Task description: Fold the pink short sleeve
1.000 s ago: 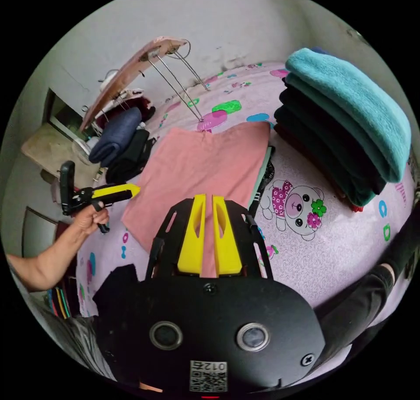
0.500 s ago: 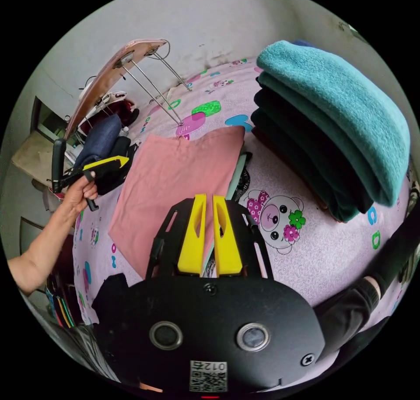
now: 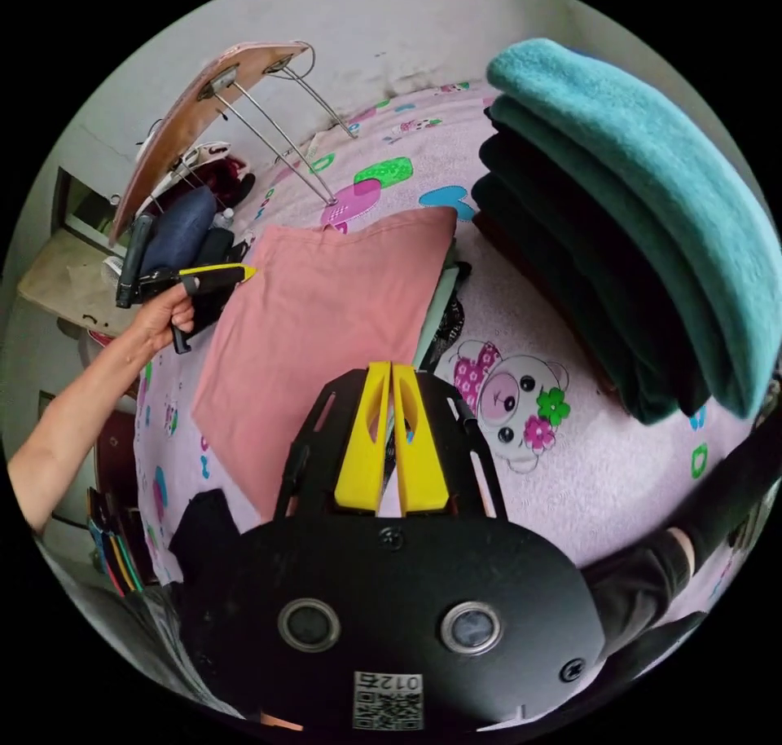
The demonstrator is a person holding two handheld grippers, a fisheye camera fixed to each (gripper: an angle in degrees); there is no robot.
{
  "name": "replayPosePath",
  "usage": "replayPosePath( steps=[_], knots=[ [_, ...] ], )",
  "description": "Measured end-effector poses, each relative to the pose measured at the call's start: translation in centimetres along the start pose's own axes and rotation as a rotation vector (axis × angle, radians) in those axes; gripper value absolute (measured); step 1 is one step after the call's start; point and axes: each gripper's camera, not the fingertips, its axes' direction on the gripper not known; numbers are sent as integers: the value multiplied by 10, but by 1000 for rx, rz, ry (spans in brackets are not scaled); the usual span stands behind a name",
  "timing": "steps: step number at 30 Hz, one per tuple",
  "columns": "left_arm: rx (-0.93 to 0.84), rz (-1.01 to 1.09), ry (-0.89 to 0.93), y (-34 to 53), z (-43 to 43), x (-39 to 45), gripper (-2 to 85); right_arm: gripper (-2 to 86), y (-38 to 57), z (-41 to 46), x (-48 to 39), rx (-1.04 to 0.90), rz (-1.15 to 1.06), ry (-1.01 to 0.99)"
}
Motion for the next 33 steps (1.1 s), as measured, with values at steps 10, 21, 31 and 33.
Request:
replayPosePath(
  steps=[10,21,31,33],
  knots=[
    [-23,98,353,146,-34,-45,68,56,56,-24,16,-275,39,-225],
    [-43,-26,396,173,-6,-85,75,49,39,-6,59,-233,338,-409],
    [-115,62,352,161,1,-78,11,6,0,-30,50,-186,352,-450],
    [-55,74,362,158,-18,-80,4,1,-11,-42,44,-151,338,-468]
  ],
)
